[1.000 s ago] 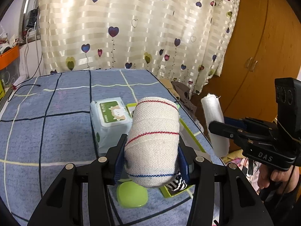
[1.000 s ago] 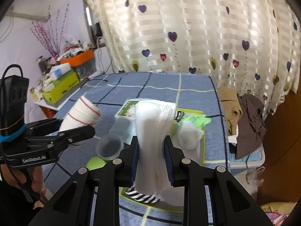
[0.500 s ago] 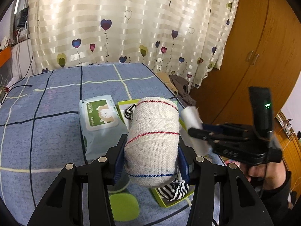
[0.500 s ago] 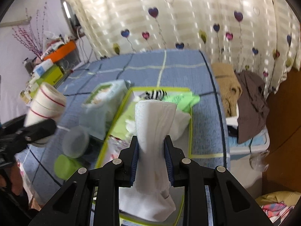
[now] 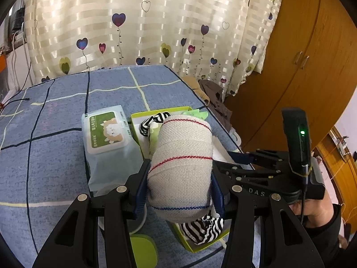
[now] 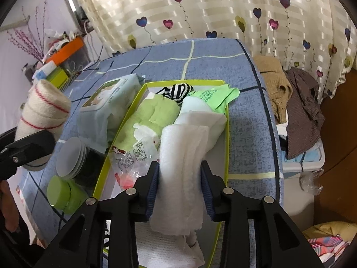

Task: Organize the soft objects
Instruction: 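Carry the rolled bandage and white towel over the white tray with both grippers, then lower the bandage and towel into the tray and open both grippers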

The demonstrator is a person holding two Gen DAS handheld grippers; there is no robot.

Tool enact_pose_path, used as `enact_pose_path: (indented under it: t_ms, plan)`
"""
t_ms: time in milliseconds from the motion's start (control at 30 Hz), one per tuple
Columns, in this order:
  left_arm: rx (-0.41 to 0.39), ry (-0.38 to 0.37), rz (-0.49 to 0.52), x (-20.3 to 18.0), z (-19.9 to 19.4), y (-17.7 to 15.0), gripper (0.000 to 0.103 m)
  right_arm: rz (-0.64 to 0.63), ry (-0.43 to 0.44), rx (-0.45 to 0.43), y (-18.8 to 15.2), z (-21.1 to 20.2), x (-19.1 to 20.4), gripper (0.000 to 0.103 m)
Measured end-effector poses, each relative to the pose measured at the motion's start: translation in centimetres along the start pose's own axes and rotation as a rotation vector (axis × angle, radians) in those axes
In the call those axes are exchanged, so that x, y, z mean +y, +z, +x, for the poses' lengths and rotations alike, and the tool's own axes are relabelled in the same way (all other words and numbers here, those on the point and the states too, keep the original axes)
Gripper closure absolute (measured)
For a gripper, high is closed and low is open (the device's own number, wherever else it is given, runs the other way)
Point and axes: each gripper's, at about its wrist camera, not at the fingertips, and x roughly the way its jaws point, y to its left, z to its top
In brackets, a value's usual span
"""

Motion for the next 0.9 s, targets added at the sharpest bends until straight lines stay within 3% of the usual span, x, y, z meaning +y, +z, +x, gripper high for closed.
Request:
enact_pose_path:
  t_ms: [233, 400, 900]
  plan:
    - [0.004, 0.000, 0.011, -0.7, 0.8, 0.6, 0.054, -0.033, -0.002, -0.046, 0.2, -1.9, 0.8, 0.056]
    - [0.023, 0.006, 0.017, -1.1, 2.1, 1.2, 0.054, -0.031, -0.006, -0.078, 0.2, -3.2, 0.5, 0.056]
    - [0.174, -0.006, 0.007, -2.2, 8.7, 1.8, 0.054, 0.016, -0.013, -0.108, -0.5, -4.5, -1.5, 0.055]
